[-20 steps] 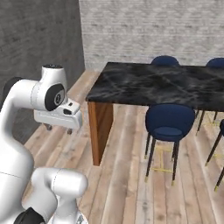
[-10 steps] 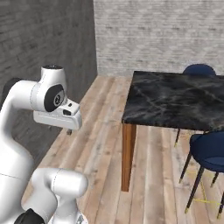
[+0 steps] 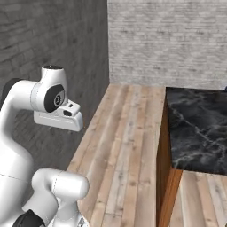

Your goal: There is a bowl on the dining counter. Grab a lemon wedge from the fridge and place it in the bowl. Then get the liquor bottle and glass cup from the cabinet and place them next to the bowl.

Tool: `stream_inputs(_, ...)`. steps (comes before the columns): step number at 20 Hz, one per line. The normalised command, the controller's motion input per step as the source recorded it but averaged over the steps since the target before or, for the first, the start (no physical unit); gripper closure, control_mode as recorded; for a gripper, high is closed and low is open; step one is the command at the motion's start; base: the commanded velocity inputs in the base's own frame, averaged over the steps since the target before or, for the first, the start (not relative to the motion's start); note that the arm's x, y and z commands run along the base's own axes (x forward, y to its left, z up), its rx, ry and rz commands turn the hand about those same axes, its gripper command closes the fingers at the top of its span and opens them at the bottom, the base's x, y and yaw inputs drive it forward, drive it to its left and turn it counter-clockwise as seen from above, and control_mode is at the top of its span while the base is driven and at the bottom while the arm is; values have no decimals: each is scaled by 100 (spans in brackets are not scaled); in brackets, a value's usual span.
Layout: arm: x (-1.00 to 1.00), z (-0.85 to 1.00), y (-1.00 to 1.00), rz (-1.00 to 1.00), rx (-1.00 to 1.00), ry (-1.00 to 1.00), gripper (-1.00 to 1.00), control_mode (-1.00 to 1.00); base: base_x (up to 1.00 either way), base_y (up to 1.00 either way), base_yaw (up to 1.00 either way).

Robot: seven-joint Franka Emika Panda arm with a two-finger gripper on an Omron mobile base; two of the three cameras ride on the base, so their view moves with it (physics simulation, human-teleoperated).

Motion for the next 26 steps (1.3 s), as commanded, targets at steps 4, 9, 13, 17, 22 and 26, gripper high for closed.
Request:
stream_inputs(4, 0, 0, 0, 0, 0, 0, -100, 100, 100, 57, 0)
stream_inputs(9, 0, 0, 0, 0, 0, 0, -100, 100, 100, 14, 0)
stream_inputs(13, 0, 0, 0, 0, 0, 0, -100, 100, 100, 0, -1)
stream_inputs(17, 0, 0, 0, 0, 0, 0, -100, 100, 100, 0, -3)
stream_inputs(22, 0, 0, 0, 0, 0, 0, -100, 100, 100, 0, -8)
stream_inputs(26, 0, 0, 0, 0, 0, 0, -100, 100, 100, 0, -16)
